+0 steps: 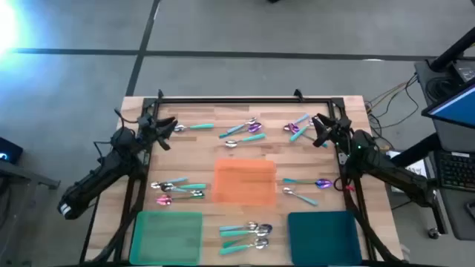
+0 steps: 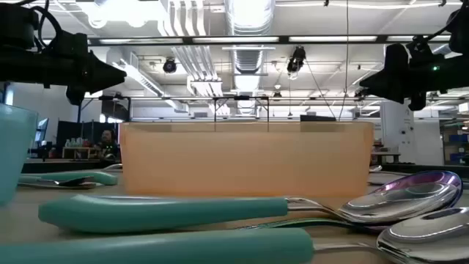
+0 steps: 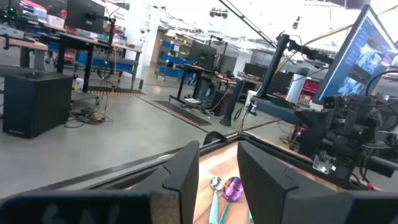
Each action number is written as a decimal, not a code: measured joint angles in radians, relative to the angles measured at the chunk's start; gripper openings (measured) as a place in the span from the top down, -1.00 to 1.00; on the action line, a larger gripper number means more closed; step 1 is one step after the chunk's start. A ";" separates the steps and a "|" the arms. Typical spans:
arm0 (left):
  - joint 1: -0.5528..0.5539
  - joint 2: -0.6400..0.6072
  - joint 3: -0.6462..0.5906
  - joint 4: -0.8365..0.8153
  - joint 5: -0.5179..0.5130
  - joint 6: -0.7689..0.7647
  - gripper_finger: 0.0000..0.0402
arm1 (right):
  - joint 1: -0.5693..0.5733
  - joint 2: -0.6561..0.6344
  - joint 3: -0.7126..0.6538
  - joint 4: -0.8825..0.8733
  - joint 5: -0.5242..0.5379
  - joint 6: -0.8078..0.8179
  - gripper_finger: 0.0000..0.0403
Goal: Sort silverware by color (type)
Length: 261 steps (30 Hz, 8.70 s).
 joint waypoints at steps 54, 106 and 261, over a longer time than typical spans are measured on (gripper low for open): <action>0.000 0.000 0.000 0.000 0.000 0.000 0.53 | 0.000 0.000 0.000 0.000 0.000 0.000 0.18; 0.000 0.000 0.000 0.000 0.000 0.000 0.53 | 0.000 0.000 0.000 0.000 0.000 0.000 0.18; 0.000 0.000 0.000 0.000 0.000 0.000 0.53 | 0.000 0.004 0.000 -0.003 -0.109 0.294 0.18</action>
